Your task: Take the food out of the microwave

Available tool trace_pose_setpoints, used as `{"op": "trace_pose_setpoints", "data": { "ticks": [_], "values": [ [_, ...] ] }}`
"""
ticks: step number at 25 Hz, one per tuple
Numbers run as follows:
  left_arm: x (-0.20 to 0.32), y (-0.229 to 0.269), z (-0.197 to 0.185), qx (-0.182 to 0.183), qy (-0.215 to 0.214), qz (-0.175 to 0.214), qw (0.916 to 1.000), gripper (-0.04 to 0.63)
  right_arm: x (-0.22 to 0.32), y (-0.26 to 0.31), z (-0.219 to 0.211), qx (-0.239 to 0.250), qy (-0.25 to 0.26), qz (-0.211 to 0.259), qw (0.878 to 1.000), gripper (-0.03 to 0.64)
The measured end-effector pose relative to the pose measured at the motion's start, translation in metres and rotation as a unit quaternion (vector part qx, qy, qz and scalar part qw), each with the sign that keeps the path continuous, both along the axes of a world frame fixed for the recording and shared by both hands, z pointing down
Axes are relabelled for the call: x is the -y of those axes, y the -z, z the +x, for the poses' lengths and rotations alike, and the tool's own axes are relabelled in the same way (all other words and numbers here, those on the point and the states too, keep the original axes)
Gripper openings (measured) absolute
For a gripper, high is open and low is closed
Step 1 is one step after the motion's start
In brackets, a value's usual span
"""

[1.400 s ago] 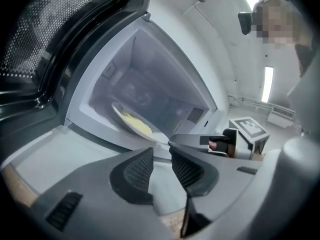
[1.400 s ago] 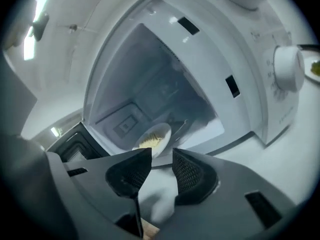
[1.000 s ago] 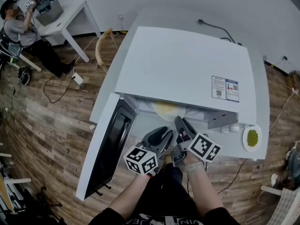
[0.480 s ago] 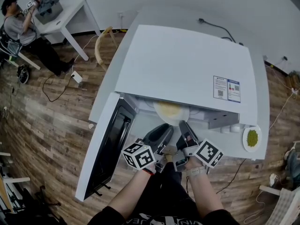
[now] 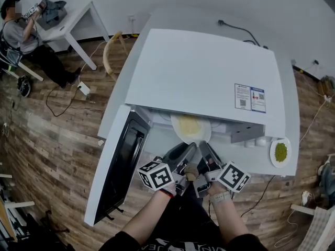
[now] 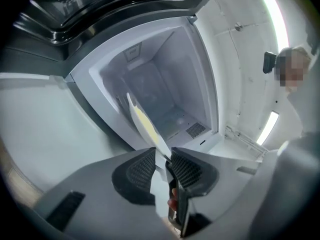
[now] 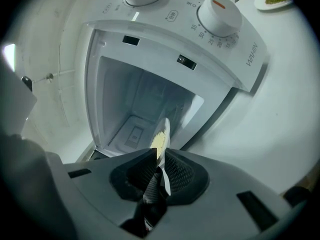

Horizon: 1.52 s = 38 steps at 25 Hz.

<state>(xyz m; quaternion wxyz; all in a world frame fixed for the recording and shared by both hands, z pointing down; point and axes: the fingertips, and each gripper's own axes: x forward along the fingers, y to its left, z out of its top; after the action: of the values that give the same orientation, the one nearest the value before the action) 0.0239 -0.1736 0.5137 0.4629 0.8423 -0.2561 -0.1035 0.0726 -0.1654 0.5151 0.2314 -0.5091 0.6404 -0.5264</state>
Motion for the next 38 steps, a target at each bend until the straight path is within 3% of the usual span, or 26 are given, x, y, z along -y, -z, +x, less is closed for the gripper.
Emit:
{"op": "trace_pose_setpoints", "data": {
  "ticks": [6,9,25,38],
  "values": [
    [-0.001,0.000,-0.003,-0.016,0.001,-0.012,0.9998,0.091,0.005,-0.001,-0.005,0.013,0.017,0.008,1.000,0.065],
    [-0.001,0.000,-0.006,-0.019,-0.001,-0.014,0.9997,0.087,0.010,-0.004,-0.007,0.023,0.025,-0.001,0.999,0.126],
    [-0.016,0.003,-0.011,-0.039,-0.020,-0.013,0.9989,0.080,0.020,-0.009,-0.018,0.053,0.031,-0.009,0.998,0.093],
    [-0.034,0.002,-0.007,0.048,-0.062,0.055,0.9954,0.100,0.009,-0.006,-0.013,0.109,-0.019,0.003,0.994,0.061]
  ]
}}
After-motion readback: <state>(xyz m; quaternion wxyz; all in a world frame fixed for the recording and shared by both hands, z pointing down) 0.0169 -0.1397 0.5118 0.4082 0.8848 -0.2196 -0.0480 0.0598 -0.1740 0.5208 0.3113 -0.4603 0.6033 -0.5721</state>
